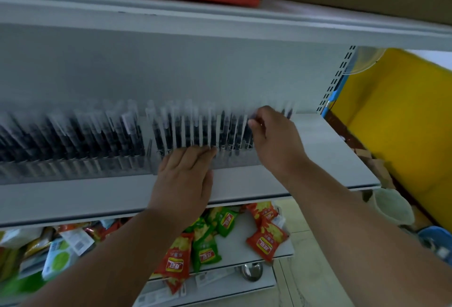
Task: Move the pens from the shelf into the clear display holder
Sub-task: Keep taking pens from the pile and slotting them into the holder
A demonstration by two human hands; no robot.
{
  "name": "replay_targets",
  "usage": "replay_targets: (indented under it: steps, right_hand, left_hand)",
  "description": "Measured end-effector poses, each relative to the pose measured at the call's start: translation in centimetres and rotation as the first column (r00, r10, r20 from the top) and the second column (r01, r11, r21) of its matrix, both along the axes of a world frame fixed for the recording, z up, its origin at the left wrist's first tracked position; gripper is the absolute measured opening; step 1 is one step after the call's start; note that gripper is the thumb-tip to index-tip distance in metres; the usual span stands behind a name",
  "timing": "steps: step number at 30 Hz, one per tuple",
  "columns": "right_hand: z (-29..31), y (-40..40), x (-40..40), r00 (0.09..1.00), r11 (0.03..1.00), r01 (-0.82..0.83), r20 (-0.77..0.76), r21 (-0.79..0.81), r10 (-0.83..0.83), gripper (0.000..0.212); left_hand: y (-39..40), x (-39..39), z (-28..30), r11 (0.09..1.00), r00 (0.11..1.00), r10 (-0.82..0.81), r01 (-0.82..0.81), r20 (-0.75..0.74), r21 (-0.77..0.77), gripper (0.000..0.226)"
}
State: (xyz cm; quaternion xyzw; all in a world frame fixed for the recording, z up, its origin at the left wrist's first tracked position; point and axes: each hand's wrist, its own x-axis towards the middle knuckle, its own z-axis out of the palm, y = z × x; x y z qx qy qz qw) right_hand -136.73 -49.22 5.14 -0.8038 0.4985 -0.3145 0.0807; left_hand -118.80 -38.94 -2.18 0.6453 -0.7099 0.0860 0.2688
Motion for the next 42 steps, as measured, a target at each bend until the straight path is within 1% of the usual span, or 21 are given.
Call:
replay_targets:
  steps: [2, 5, 6, 9, 10, 13, 17, 19, 20, 23, 25, 27, 29, 34, 36, 42]
  right_hand:
    - [-0.3, -0.1, -0.1, 0.999, 0.999, 0.036, 0.035, 0.007, -0.036, 0.017]
    - [-0.3, -0.2, -0.1, 0.997, 0.998, 0.064, 0.038, -0.003, -0.064, 0.016]
    - [-0.3, -0.2, 0.1, 0.997, 0.998, 0.068, 0.028, 0.0, -0.068, 0.015]
    - [-0.5, -0.3, 0.7, 0.996, 0.998, 0.054, -0.08, 0.039, -0.051, 0.015]
    - [-0.6, -0.3, 0.7, 0.995, 0.997, 0.052, -0.089, 0.059, -0.047, 0.016]
    - [-0.6, -0.5, 0.3, 0.996, 0.994, 0.074, -0.063, 0.084, -0.068, 0.021]
    - [-0.9, 0.2, 0.0, 0.996, 0.99, 0.074, -0.068, 0.123, -0.066, 0.018]
    - [-1.3, 1.0, -0.2, 0.997, 0.992, 0.063, -0.043, 0.106, -0.058, 0.017]
    - [-1.4, 1.5, -0.3, 0.998, 0.995, 0.056, -0.026, 0.085, -0.054, 0.02]
    - [-1.1, 3.3, -0.9, 0.999, 1.0, -0.03, -0.045, -0.007, 0.03, 0.031]
    - [-0.5, 4.6, -1.2, 0.992, 0.993, -0.096, -0.092, -0.068, 0.09, 0.032]
    - [0.1, 5.6, -1.1, 0.984, 0.985, -0.132, -0.135, -0.111, 0.117, 0.031]
    - [0.6, 6.6, -0.4, 0.976, 0.978, -0.158, -0.174, -0.137, 0.133, 0.029]
    - [1.3, 9.1, 3.6, 0.945, 0.93, -0.291, -0.219, -0.224, 0.243, 0.025]
    - [1.4, 10.3, 5.8, 0.933, 0.909, -0.344, -0.2, -0.236, 0.301, 0.026]
    - [2.4, 14.9, 14.3, 0.865, 0.849, -0.499, -0.145, -0.174, 0.48, 0.029]
  left_hand:
    - [-0.1, 0.0, -0.1, 1.0, 1.0, 0.006, -0.006, 0.005, 0.005, 0.045]
    - [-0.2, 0.1, -0.3, 1.0, 1.0, 0.008, -0.008, 0.008, 0.004, 0.046]
    - [-0.2, 0.0, -0.3, 1.0, 1.0, 0.01, -0.01, 0.006, 0.004, 0.046]
    - [-0.3, 0.0, -0.3, 1.0, 1.0, 0.018, -0.018, 0.001, -0.011, 0.045]
    - [-0.3, 0.0, -0.4, 1.0, 1.0, 0.018, -0.018, 0.004, -0.017, 0.046]
    - [-0.3, -0.1, -0.4, 0.999, 1.0, 0.026, -0.026, 0.007, -0.034, 0.045]
    - [-0.2, -0.2, -0.4, 0.999, 0.999, 0.031, -0.03, 0.015, -0.024, 0.046]
    - [-0.1, -0.1, -0.3, 1.0, 0.999, 0.031, -0.031, 0.02, -0.001, 0.048]
    - [-0.1, -0.1, -0.3, 1.0, 0.999, 0.029, -0.03, 0.023, 0.01, 0.049]
    - [0.3, -0.1, 0.0, 0.999, 1.0, 0.013, -0.013, -0.008, 0.043, 0.052]
    - [0.8, -0.2, 0.3, 0.999, 0.998, 0.024, -0.022, -0.065, 0.039, 0.052]
    - [1.8, -0.2, 0.6, 0.999, 0.993, 0.053, -0.054, -0.108, -0.003, 0.05]
    - [3.0, 0.1, 0.8, 0.995, 0.99, 0.087, -0.092, -0.115, -0.035, 0.048]
    - [7.3, 3.1, 1.3, 0.974, 0.974, 0.225, -0.224, -0.034, 0.032, 0.044]
    - [9.9, 4.9, 1.3, 0.956, 0.958, 0.285, -0.286, 0.014, 0.068, 0.04]
    - [18.7, 11.3, 1.8, 0.859, 0.877, 0.466, -0.48, 0.119, 0.178, 0.037]
